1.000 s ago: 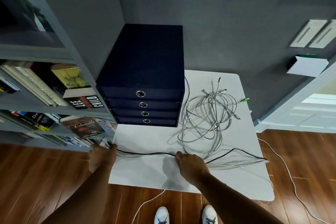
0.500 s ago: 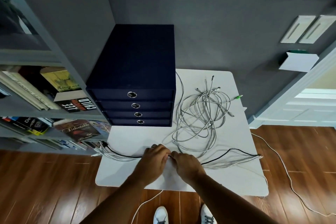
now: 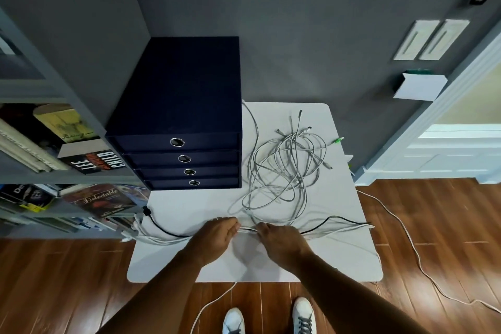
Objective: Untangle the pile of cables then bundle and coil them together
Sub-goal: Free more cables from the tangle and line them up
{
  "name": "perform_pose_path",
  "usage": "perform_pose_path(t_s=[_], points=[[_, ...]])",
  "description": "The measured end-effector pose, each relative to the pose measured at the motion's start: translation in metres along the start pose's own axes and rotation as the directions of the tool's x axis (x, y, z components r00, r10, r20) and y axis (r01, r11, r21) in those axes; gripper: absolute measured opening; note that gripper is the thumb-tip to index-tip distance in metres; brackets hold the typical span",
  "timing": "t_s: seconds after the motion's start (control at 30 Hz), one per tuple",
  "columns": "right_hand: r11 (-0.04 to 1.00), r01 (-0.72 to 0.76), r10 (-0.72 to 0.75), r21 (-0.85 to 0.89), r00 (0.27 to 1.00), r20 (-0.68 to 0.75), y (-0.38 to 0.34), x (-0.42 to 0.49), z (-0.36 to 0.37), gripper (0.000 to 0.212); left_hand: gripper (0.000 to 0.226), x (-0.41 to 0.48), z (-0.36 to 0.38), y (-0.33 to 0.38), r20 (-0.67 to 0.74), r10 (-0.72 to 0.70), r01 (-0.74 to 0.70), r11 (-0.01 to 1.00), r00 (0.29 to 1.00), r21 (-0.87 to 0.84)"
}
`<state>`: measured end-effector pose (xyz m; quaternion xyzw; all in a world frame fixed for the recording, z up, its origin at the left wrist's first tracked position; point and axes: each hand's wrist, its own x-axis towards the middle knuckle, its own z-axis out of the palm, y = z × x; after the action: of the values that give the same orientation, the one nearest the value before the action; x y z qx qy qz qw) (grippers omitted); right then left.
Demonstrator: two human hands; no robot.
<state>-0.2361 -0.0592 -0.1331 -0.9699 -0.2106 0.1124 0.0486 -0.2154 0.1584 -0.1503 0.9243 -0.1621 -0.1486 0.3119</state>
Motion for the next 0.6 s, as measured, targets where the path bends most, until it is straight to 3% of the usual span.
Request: perform_pose_path(t_s=[0.07, 0.17, 0.23, 0.47, 0.6], points=[[1.000, 0.018, -0.018, -0.002, 1.000, -0.011, 0.011, -0.002, -0.002, 0.022, 0.049, 0.001, -0.001, -0.002, -0.023, -0.021, 0.020, 0.999, 1.000, -0.033], [0.998, -0.061, 0.060, -0.011, 0.997, -0.045, 0.042, -0.012, -0.001, 0.049, 0.025, 0.004, -0.006, -0.012, -0.040, -0.085, 0.083, 0.995, 0.996, -0.053], [0.999, -0.049, 0.046, -0.023, 0.992, -0.115, 0.060, -0.022, 0.003, 0.063, 0.023, 0.004, -0.010, -0.017, -0.032, -0.114, 0.112, 0.993, 0.993, -0.045], [0.993, -0.091, 0.101, 0.076, 0.986, -0.129, 0.091, -0.035, 0.009, 0.055, 0.028, 0.003, -0.015, -0.024, -0.027, -0.172, 0.172, 0.985, 0.985, -0.004], [0.980, -0.105, 0.129, 0.169, 0.982, -0.140, 0.096, -0.039, 0.008, 0.029, 0.023, 0.006, -0.021, -0.025, 0.058, -0.193, 0.192, 0.981, 0.979, 0.032]])
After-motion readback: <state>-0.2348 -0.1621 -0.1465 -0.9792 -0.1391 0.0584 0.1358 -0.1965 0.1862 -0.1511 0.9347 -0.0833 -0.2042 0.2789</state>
